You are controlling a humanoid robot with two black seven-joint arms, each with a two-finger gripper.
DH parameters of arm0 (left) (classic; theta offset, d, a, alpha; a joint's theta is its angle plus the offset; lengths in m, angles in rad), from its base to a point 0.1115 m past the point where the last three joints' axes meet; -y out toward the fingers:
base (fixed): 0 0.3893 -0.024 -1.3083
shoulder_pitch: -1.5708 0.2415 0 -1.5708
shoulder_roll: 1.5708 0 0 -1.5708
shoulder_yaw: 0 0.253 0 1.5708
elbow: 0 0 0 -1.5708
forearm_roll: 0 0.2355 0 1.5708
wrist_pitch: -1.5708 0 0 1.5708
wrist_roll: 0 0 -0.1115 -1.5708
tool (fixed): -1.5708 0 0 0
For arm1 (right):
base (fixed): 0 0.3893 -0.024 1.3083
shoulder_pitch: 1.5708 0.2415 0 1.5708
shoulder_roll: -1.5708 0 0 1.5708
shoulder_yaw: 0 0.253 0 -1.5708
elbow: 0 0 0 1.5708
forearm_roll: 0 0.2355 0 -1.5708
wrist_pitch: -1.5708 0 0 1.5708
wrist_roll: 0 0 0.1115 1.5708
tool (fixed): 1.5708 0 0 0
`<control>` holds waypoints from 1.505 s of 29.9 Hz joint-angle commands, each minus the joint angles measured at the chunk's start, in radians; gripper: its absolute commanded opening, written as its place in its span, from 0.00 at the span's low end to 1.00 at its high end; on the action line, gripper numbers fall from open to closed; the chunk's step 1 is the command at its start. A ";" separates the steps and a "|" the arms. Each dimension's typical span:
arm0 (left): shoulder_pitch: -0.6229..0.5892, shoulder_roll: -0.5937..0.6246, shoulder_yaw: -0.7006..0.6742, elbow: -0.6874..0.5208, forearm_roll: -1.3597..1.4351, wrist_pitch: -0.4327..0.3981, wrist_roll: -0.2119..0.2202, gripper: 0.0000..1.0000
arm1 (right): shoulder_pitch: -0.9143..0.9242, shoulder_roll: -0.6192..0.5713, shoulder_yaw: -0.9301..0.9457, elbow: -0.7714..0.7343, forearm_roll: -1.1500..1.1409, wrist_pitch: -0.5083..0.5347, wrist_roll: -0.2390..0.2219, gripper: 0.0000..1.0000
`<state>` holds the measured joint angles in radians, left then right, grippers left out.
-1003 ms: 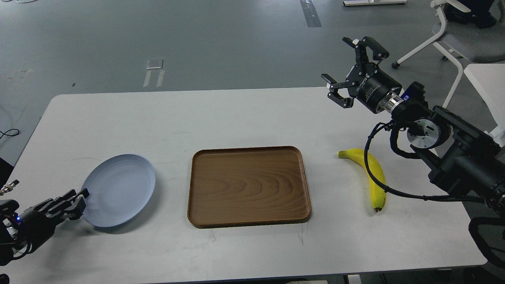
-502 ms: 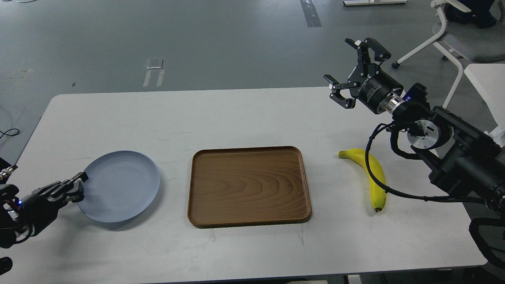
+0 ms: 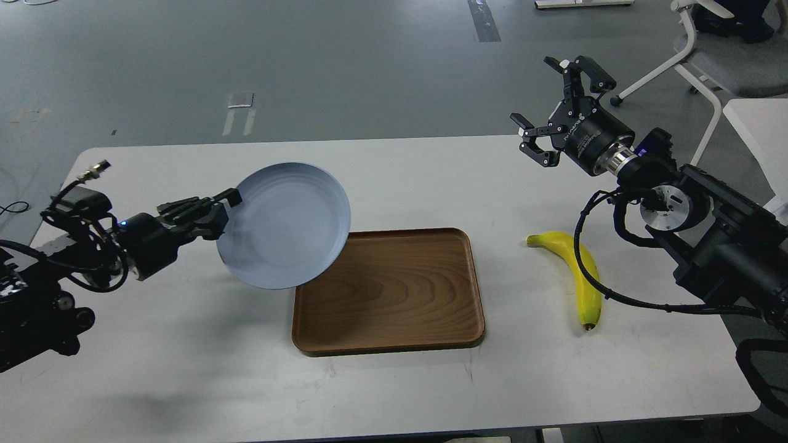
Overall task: Place banana on plate with both arms
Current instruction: 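Lift the plate with the left gripper and set it on the wooden tray, then release the plate and raise the left gripper away from the tray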
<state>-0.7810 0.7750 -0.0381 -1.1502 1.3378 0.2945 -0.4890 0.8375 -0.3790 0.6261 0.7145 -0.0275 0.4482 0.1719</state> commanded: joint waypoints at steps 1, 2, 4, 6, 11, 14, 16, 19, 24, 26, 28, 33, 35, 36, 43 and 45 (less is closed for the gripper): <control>-0.035 -0.138 0.047 0.055 0.012 -0.008 0.000 0.00 | -0.001 -0.021 0.000 0.002 0.000 0.001 0.000 1.00; -0.040 -0.158 0.055 0.070 0.012 -0.008 0.000 0.00 | -0.001 -0.023 0.000 0.002 0.000 0.001 0.000 1.00; -0.052 -0.215 0.085 0.127 0.012 -0.009 0.000 0.00 | -0.003 -0.027 0.000 0.002 0.000 0.001 -0.002 1.00; -0.066 -0.281 0.116 0.193 0.011 -0.008 0.000 0.00 | -0.003 -0.031 0.000 0.005 0.000 0.000 0.000 1.00; -0.075 -0.413 0.129 0.348 0.011 -0.009 0.000 0.00 | -0.005 -0.046 0.001 0.010 0.000 0.000 0.000 1.00; -0.075 -0.430 0.150 0.359 0.009 -0.008 0.000 0.00 | -0.008 -0.060 0.003 0.010 0.001 0.001 0.000 1.00; -0.072 -0.434 0.152 0.359 0.009 -0.009 0.000 0.00 | -0.008 -0.064 0.004 0.011 0.001 0.000 0.000 1.00; -0.066 -0.438 0.155 0.359 0.009 -0.008 0.000 0.00 | -0.011 -0.064 0.004 0.011 0.001 0.001 0.000 1.00; -0.055 -0.464 0.165 0.359 0.009 -0.006 0.000 0.00 | -0.011 -0.063 0.004 0.011 0.001 0.000 0.000 1.00; -0.052 -0.467 0.171 0.360 0.008 -0.005 0.000 0.00 | -0.012 -0.061 0.004 0.011 0.001 0.000 -0.002 1.00; -0.047 -0.476 0.173 0.362 0.008 -0.005 0.000 0.00 | -0.012 -0.060 0.004 0.011 0.001 -0.002 -0.002 1.00; -0.043 -0.496 0.173 0.388 0.008 -0.005 0.000 0.00 | -0.011 -0.063 0.004 0.011 0.001 -0.002 -0.002 1.00; -0.037 -0.497 0.173 0.400 0.006 -0.005 0.000 0.00 | -0.011 -0.064 0.004 0.011 0.001 -0.002 0.000 1.00; -0.035 -0.497 0.173 0.402 0.006 -0.005 0.000 0.00 | -0.011 -0.064 0.004 0.011 0.001 -0.002 0.000 1.00; -0.032 -0.497 0.173 0.411 0.006 -0.003 0.000 0.03 | -0.009 -0.064 0.004 0.011 0.001 -0.003 0.000 1.00; -0.026 -0.499 0.173 0.411 0.006 -0.003 0.000 0.04 | -0.011 -0.064 0.004 0.011 0.001 -0.005 0.000 1.00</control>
<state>-0.8129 0.2771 0.1351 -0.7394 1.3436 0.2915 -0.4887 0.8276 -0.4433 0.6306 0.7255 -0.0260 0.4446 0.1711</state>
